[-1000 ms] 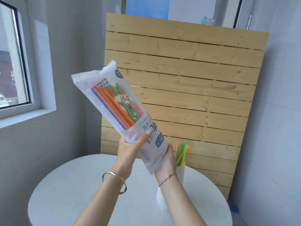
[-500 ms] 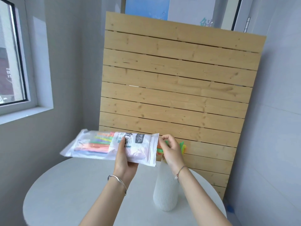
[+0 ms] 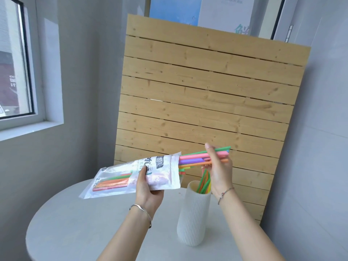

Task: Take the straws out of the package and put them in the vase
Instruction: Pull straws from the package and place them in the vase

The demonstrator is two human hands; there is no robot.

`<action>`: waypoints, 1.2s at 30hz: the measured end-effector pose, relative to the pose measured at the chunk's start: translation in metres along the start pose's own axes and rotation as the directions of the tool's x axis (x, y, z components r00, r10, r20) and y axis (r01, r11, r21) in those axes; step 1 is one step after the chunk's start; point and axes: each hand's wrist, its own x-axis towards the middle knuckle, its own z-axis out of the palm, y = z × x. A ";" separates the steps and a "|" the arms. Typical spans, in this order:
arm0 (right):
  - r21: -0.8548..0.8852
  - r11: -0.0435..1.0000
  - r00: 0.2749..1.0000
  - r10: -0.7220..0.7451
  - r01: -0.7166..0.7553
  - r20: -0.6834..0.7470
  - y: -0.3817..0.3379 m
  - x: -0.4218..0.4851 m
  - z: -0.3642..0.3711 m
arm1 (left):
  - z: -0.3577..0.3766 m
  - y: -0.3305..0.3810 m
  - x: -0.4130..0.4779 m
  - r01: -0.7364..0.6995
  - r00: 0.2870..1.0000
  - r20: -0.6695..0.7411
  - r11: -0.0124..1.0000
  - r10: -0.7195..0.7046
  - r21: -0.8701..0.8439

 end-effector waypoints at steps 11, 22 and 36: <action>-0.074 0.995 0.993 -0.079 0.073 -0.082 -0.016 0.010 -0.005 | 0.005 0.004 -0.002 -0.103 0.994 0.024 0.993 0.104 -0.065; -0.248 0.964 0.980 0.133 -0.094 0.146 -0.007 0.005 -0.003 | 0.009 -0.010 -0.003 -0.041 0.999 0.001 0.999 0.041 -0.035; -0.182 0.965 0.968 -0.214 0.189 -0.129 -0.038 0.038 -0.033 | -0.009 0.005 0.005 -0.109 0.982 -0.152 0.993 0.115 0.053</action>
